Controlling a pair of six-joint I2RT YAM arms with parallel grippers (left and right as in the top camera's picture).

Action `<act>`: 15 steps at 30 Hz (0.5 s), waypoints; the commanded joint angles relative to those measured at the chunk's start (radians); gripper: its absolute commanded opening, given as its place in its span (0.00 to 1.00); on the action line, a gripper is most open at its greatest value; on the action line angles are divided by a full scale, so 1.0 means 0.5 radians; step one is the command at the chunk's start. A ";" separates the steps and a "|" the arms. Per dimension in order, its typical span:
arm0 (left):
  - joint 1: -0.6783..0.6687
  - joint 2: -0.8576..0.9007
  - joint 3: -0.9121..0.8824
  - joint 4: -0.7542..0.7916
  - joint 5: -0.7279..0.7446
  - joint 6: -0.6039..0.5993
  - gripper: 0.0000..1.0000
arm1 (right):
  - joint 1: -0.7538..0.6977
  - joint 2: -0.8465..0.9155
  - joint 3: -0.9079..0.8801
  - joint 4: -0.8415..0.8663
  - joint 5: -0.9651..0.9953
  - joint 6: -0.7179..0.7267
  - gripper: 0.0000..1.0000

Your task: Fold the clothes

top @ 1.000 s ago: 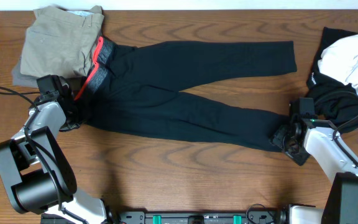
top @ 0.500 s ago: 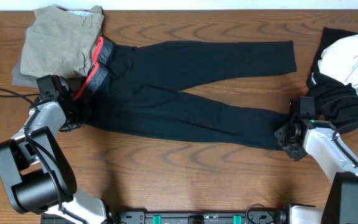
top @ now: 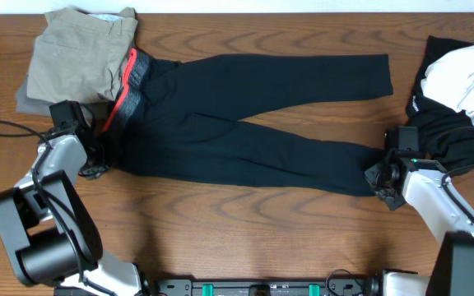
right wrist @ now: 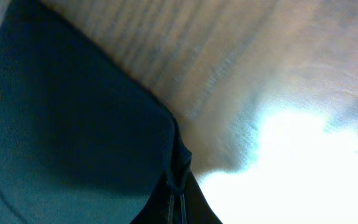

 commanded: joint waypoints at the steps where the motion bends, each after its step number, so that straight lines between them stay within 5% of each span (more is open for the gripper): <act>1: 0.007 -0.247 -0.029 -0.110 -0.046 -0.053 0.06 | -0.020 -0.189 0.145 -0.111 0.089 0.032 0.01; 15: 0.007 -1.045 -0.030 -0.690 -0.130 -0.193 0.06 | -0.060 -0.906 0.276 -0.796 0.109 -0.024 0.01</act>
